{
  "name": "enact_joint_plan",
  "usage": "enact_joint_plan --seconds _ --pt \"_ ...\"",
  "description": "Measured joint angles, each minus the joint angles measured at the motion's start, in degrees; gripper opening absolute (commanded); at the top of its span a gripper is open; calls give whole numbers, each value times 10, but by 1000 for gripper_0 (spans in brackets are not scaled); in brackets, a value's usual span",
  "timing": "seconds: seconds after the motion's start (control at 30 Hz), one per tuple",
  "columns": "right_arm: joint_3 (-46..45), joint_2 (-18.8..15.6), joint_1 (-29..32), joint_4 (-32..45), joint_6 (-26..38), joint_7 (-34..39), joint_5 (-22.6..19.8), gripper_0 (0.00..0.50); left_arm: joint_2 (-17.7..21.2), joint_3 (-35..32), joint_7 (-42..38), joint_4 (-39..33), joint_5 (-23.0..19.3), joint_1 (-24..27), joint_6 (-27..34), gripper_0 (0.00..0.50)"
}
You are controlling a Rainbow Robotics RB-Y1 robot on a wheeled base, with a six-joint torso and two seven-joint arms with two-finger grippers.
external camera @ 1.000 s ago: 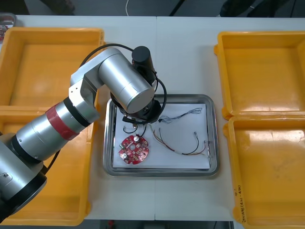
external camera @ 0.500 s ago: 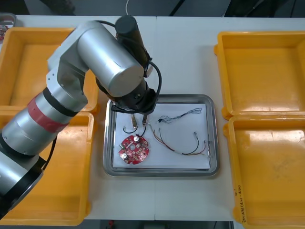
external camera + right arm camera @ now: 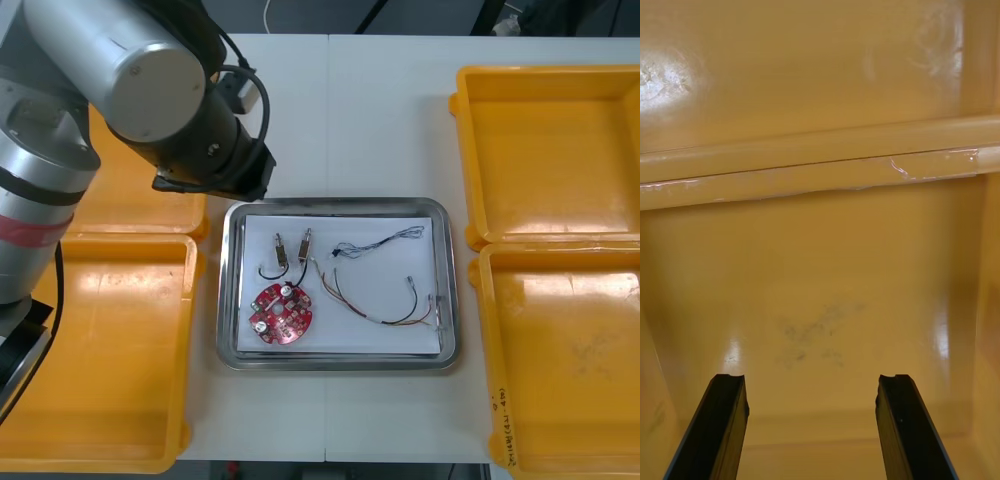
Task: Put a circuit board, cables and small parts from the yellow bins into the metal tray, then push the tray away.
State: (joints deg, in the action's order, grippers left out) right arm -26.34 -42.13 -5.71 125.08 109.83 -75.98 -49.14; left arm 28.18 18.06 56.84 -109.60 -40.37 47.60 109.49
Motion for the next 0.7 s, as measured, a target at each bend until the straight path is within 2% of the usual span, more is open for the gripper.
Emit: enact_joint_plan --seconds 0.2,0.7 --pt "0 0 0 0 0 0 0 500 33 -49 0 -12 -20 -9 1 500" --pt "0 0 0 0 0 0 0 500 125 -171 0 -70 -64 -127 1 500"
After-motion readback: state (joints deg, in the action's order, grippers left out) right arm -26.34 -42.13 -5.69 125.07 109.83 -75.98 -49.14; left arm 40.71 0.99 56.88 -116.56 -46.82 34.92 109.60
